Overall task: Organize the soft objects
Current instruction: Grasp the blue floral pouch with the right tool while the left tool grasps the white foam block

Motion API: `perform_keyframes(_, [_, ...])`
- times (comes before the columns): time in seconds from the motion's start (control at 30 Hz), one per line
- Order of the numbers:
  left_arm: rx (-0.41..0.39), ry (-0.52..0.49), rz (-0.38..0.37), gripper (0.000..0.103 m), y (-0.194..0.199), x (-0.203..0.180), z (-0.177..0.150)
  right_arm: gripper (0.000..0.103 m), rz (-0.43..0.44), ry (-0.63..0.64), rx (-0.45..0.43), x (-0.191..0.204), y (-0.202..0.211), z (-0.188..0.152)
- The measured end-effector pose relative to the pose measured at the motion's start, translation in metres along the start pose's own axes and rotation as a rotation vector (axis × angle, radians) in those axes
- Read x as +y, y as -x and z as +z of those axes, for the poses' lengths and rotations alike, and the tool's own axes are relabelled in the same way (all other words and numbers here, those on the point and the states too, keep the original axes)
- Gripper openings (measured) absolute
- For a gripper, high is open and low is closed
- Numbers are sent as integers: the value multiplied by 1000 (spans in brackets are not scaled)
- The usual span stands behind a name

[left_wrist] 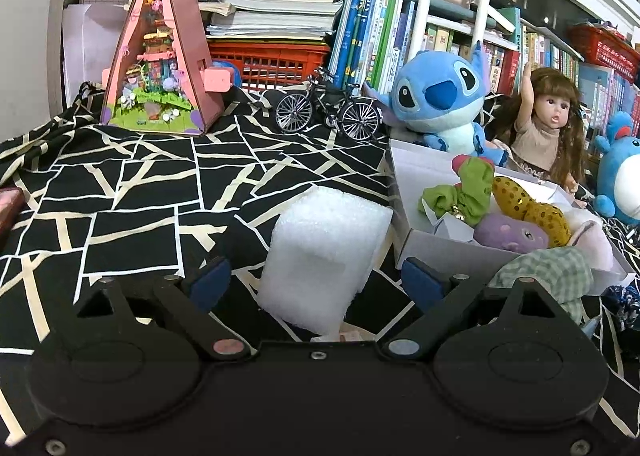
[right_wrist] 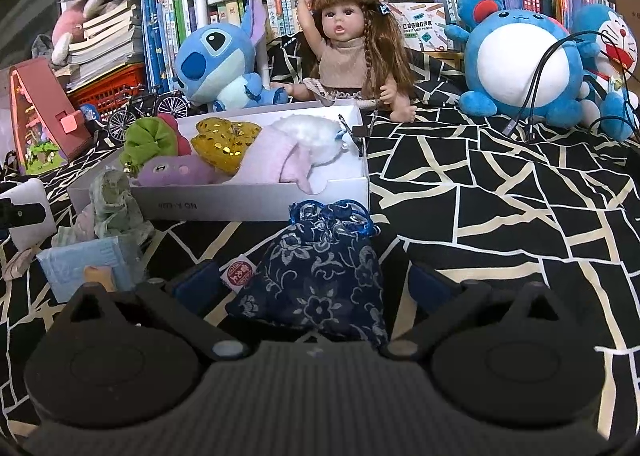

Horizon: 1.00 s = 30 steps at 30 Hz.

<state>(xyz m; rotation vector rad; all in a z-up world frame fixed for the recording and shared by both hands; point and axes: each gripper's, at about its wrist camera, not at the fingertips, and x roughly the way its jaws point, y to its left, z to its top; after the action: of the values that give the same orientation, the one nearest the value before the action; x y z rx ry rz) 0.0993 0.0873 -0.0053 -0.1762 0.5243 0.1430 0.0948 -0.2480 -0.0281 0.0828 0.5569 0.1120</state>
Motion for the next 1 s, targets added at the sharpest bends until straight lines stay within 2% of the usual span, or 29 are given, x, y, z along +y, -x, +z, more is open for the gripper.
perform_keyframes(0.33, [23, 12, -19, 79, -3, 2, 0, 97, 12, 39, 19, 7, -2, 0])
perform_keyframes(0.63, [49, 21, -25, 51, -7, 2, 1, 90, -4, 42, 12, 7, -2, 0])
perform_keyframes(0.73, [53, 21, -28, 51, -7, 3, 2, 85, -1, 37, 13, 6, -1, 0])
perform_keyframes(0.8, [46, 14, -24, 50, -6, 3, 3, 77, 0, 31, 13, 6, 0, 2])
perform_keyframes(1.0, [11, -20, -14, 49, 1, -4, 7, 70, 10, 21, 0, 3, 2, 5])
